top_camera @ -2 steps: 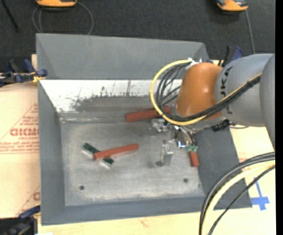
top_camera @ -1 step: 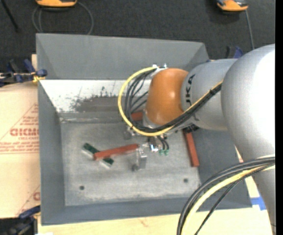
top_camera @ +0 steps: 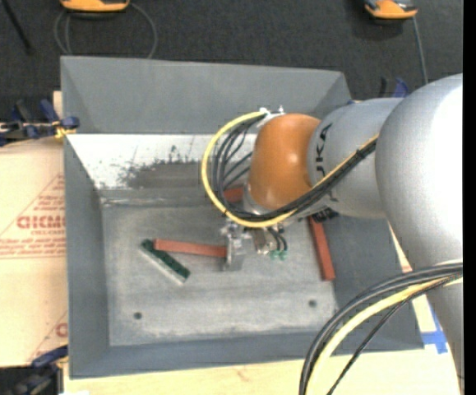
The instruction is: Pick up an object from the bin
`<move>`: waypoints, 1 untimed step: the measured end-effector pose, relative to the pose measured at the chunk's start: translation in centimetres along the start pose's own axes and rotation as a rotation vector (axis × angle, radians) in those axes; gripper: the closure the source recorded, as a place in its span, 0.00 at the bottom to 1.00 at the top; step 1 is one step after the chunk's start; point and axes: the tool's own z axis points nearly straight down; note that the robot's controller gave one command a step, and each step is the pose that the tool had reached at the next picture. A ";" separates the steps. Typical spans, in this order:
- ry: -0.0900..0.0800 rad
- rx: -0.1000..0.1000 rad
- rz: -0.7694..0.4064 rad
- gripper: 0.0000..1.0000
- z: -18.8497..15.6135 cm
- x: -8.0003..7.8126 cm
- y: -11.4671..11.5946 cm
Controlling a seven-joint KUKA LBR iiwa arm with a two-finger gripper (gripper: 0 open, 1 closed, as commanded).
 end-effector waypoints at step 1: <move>0.000 0.001 -0.002 0.00 0.0 0.0 0.0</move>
Offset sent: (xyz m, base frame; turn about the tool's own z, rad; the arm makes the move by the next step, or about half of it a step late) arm 0.0000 0.0000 0.0000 0.0000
